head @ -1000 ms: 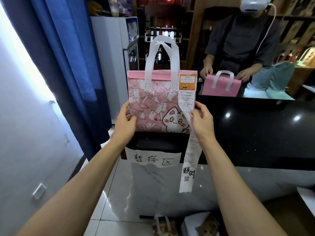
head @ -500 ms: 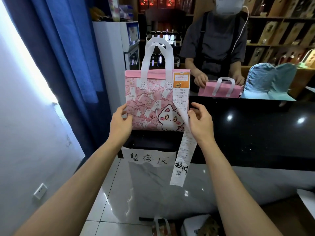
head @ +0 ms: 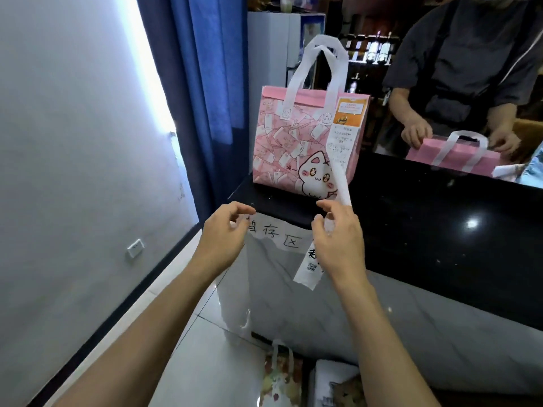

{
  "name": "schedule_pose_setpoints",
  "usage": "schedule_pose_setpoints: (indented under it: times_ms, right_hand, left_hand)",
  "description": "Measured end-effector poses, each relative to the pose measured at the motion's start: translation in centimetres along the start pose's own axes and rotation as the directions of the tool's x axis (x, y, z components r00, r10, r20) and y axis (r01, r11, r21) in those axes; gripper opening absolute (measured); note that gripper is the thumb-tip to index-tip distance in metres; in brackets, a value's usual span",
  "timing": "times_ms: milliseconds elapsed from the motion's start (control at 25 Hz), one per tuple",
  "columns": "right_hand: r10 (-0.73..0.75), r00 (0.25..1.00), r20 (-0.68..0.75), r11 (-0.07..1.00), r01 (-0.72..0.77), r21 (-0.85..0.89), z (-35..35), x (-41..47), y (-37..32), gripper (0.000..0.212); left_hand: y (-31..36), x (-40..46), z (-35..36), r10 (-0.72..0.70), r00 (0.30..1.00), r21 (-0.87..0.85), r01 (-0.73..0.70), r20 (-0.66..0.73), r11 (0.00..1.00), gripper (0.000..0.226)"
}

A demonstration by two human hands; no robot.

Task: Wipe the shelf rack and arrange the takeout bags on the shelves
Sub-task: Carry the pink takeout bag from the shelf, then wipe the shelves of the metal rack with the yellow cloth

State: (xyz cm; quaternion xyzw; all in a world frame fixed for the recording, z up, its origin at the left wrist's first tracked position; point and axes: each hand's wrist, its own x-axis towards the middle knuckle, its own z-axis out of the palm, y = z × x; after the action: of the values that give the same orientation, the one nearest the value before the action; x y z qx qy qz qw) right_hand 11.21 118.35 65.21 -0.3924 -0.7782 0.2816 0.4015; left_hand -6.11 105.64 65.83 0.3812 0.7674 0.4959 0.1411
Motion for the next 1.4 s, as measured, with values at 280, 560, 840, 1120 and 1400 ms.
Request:
schedule_pose_setpoints:
  times_ms: [280,560,840,1120,1400]
  right_hand:
    - [-0.152,0.913,0.378,0.985,0.17,-0.015,6.3,-3.9,-3.3,0.025]
    - [-0.351,0.773,0.528,0.934,0.328,0.139,16.4,-7.5,-13.7,0.028]
    - [-0.512,0.584,0.629,0.856,0.403,0.323,27.5,-12.5,-25.3,0.027]
    - [-0.66,0.365,0.656,0.745,0.433,0.508,37.9,-18.5,-35.6,0.028]
    - [-0.772,0.056,0.634,0.608,0.355,0.71,47.5,-23.1,-44.4,0.027]
  left_hand:
    - [-3.7,-7.1,-4.7,-0.133,0.983,0.201,0.157,-0.128,0.967,0.022]
    - [-8.1,-11.2,-16.4,-0.199,0.91,0.313,0.32,-0.363,0.894,0.022]
    - [-13.2,-15.0,-29.1,-0.236,0.793,0.268,0.445,-0.562,0.855,0.021]
    - [-18.1,-20.5,-39.2,-0.284,0.607,0.17,0.58,-0.742,0.797,0.017]
    - [-20.6,-23.1,-46.2,-0.309,0.336,0.031,0.72,-0.89,0.694,0.018]
